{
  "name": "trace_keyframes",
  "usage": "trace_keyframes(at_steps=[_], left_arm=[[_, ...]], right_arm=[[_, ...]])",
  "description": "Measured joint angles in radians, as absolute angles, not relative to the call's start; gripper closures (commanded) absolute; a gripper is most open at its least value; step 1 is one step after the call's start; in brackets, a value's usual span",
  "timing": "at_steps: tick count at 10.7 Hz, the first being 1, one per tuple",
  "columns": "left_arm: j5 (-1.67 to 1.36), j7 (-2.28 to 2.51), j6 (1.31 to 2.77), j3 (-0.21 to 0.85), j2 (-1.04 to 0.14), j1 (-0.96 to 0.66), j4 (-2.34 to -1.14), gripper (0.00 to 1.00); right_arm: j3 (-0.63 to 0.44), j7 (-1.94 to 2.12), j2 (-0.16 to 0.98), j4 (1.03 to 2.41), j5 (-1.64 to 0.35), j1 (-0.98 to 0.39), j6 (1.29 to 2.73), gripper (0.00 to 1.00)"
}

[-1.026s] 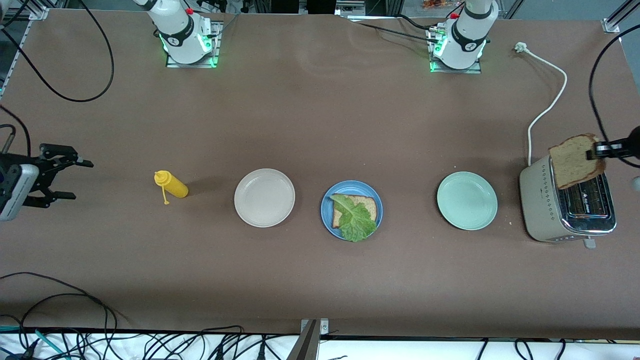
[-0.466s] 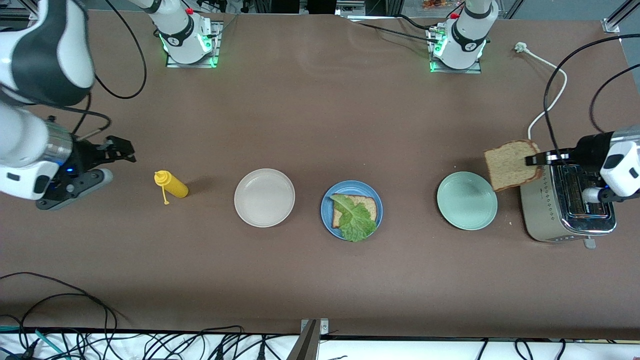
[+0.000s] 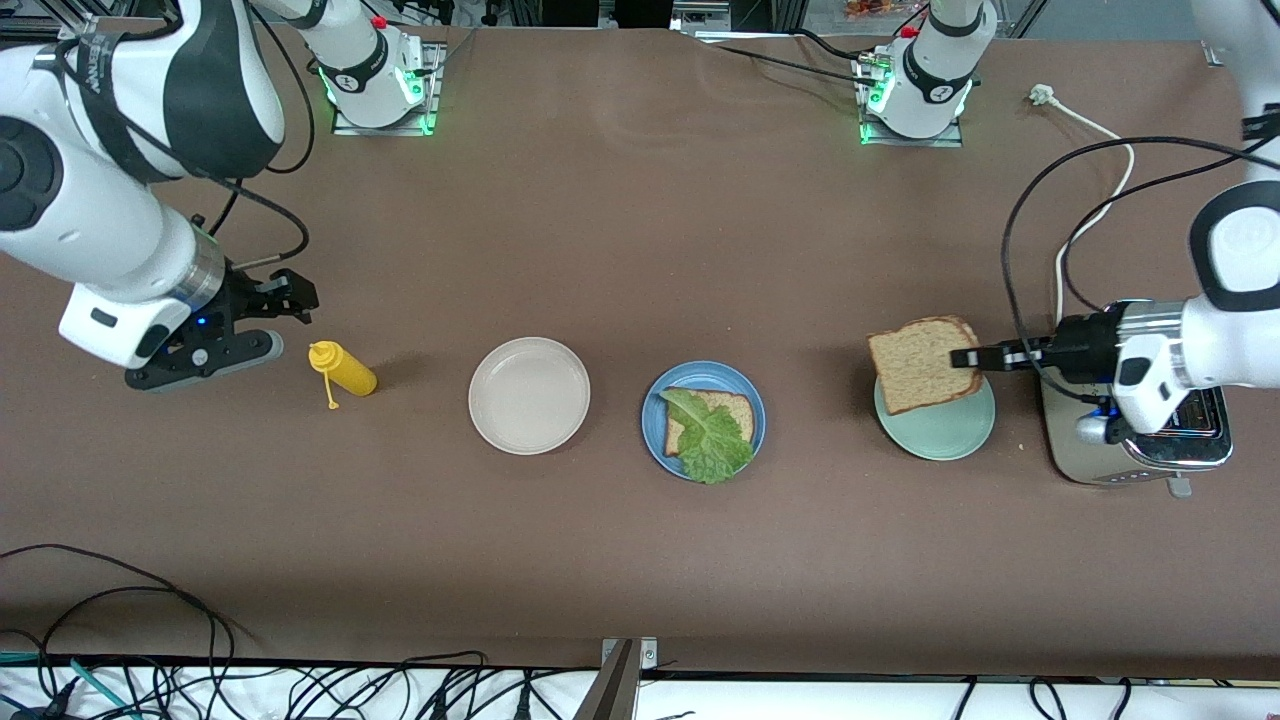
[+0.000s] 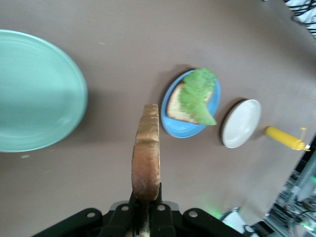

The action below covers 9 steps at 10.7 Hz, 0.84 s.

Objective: Make sandwich in blue plate with both arms
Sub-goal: 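Carry the bread slice with the left gripper over the blue plate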

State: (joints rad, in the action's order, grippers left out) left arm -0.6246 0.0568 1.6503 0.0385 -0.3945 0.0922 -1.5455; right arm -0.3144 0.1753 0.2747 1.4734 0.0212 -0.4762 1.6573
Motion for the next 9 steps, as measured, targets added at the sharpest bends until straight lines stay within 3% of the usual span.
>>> trace_keyframes(at_steps=[3,6,9], left_arm=[[-0.759,0.075,1.739,0.04,-0.437,0.027,-1.549,1.0],[-0.913,0.075,1.83,0.041,-0.504,-0.058,-1.551,1.0],[-0.965,0.075,1.933,0.042,-0.566,-0.138,-1.55,1.0]], right_arm=[[-0.329,0.161,0.117,1.65,0.028,-0.478,1.726,0.0],[-0.366,0.155,0.048,1.675,0.031,-0.444,1.723,0.0],[-0.24,0.135,0.015,1.676,0.033,-0.252,1.719,0.0]])
